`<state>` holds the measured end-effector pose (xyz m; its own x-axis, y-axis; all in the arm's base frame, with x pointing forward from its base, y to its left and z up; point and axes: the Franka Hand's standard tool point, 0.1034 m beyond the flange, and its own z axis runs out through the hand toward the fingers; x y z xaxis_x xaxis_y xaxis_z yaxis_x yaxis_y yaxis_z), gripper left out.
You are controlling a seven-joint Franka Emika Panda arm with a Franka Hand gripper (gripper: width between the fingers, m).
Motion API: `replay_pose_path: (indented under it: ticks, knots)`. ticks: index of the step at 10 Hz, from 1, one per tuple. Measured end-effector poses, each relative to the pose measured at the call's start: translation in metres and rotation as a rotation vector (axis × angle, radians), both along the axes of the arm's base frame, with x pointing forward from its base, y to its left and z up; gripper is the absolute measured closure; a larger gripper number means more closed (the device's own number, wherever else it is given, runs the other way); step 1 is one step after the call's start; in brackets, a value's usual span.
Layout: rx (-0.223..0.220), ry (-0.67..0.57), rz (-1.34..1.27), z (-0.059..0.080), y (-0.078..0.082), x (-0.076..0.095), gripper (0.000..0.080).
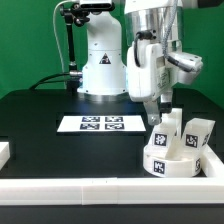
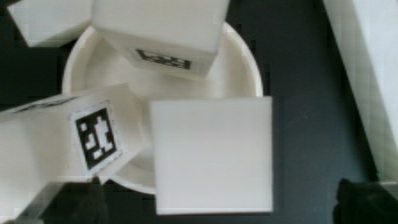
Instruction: Assemble stool
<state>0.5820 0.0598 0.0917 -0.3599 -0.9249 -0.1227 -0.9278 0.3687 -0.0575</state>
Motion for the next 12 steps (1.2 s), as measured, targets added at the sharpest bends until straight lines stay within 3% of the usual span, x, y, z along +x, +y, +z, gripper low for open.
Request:
replay_pose_path:
  ticks: [8,12]
  knots:
    - [-0.074,-0.054,0.713,0.0003,-0.0027,0.0032,0.0151]
    - [-0.094,-0.069,0.844,-0.0005,0.0008,0.0027,0.0151]
